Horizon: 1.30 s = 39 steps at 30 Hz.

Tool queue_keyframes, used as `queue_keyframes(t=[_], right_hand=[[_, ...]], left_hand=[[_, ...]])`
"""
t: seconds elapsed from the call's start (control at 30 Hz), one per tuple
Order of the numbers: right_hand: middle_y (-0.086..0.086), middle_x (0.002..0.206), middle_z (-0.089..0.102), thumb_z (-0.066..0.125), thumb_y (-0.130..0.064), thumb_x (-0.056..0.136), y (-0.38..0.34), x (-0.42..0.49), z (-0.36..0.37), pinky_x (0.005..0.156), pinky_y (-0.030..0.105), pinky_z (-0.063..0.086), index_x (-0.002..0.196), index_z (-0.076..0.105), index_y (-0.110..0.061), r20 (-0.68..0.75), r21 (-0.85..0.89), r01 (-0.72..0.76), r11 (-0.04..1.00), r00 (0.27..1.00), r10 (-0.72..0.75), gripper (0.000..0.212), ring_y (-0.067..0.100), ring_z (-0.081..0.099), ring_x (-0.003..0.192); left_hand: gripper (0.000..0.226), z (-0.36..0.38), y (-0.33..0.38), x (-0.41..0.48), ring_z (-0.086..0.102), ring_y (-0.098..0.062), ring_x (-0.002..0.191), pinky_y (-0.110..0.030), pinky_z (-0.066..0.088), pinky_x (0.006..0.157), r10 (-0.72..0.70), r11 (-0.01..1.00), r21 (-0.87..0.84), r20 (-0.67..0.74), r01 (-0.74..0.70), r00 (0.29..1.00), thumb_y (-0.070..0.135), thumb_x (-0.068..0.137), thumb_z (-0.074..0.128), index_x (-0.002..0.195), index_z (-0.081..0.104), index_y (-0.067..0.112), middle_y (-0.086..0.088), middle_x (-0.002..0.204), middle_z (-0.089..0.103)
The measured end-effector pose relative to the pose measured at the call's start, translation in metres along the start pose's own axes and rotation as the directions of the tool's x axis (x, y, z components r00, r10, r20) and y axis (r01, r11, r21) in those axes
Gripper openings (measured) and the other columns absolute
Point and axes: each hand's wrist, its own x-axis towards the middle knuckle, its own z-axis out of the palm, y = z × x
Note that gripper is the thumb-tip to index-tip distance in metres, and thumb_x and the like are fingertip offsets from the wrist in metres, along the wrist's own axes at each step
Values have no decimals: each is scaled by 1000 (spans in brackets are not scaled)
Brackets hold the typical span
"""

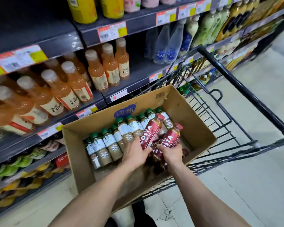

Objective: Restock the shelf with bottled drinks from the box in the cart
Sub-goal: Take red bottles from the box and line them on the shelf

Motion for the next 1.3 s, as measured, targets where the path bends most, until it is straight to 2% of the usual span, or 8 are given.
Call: queue_keyframes(t=[0.17, 0.33, 0.53, 0.57, 0.67, 0.87, 1.17, 1.3], right_hand=[[-2, 98, 70, 91, -15, 63, -16, -55, 1, 85, 38, 57, 102, 50, -27, 153, -17, 273, 962, 951, -268, 58, 12, 70, 86], [-11, 98, 67, 92, -26, 64, -34, -112, 6, 71, 17, 48, 118, 46, -30, 258, -40, 467, 883, 859, -442, 71, -12, 64, 81], [-6, 100, 71, 92, -35, 58, -47, -174, 16, 80, 30, 56, 115, 53, -27, 357, 18, 602, 799, 742, -567, 70, 5, 70, 87], [-5, 100, 71, 91, -35, 58, -48, -184, 19, 79, 31, 57, 115, 52, -27, 367, 27, 615, 788, 727, -580, 69, 7, 70, 87], [-4, 98, 72, 91, -26, 64, -51, -208, 27, 80, 36, 57, 111, 51, -29, 398, 26, 659, 752, 683, -612, 62, 7, 71, 84], [-5, 99, 70, 89, -25, 67, -64, -246, 43, 73, 24, 54, 109, 47, -34, 516, 36, 721, 692, 579, -631, 60, 1, 68, 80], [-16, 91, 72, 88, -33, 64, -80, -308, 75, 65, 18, 53, 110, 47, -41, 639, 131, 759, 638, 427, -639, 62, -1, 70, 78], [-11, 92, 73, 89, -32, 66, -87, -330, 92, 68, 20, 55, 115, 49, -36, 671, 160, 765, 624, 379, -637, 64, -1, 70, 79]], left_hand=[[48, -42, -12, -44, 61, -13, 98, -27, 45, 82, -5, 978, -211, -40, -3, 999, 36, 78, 78, 120, 57, 28, 10, 108, 67], [28, -82, -29, -94, 62, -3, 82, -16, 39, 63, -42, 934, -358, -123, -5, 991, 28, 76, 78, 93, 56, 29, 14, 89, 65], [36, -128, -54, -148, 67, -14, 91, -34, 53, 86, -50, 889, -454, -217, -55, 975, 24, 79, 80, 110, 63, 20, 3, 100, 71], [36, -135, -57, -158, 68, -14, 89, -35, 56, 83, -54, 881, -469, -240, -67, 969, 23, 79, 79, 111, 63, 19, 2, 101, 71], [37, -155, -64, -185, 67, 3, 76, -12, 50, 57, -80, 843, -528, -311, -103, 947, 21, 80, 81, 112, 61, 20, 7, 98, 69], [41, -193, -75, -219, 56, 9, 89, -14, 39, 68, -161, 836, -536, -445, -118, 881, 32, 79, 81, 107, 52, 37, 19, 101, 62], [57, -235, -99, -269, 64, -5, 97, -32, 52, 88, -318, 785, -613, -526, -93, 789, 32, 74, 85, 118, 49, 32, 14, 106, 67], [57, -247, -113, -282, 66, -2, 94, -28, 53, 83, -334, 777, -618, -562, -116, 757, 31, 73, 86, 116, 49, 31, 13, 103, 69]])
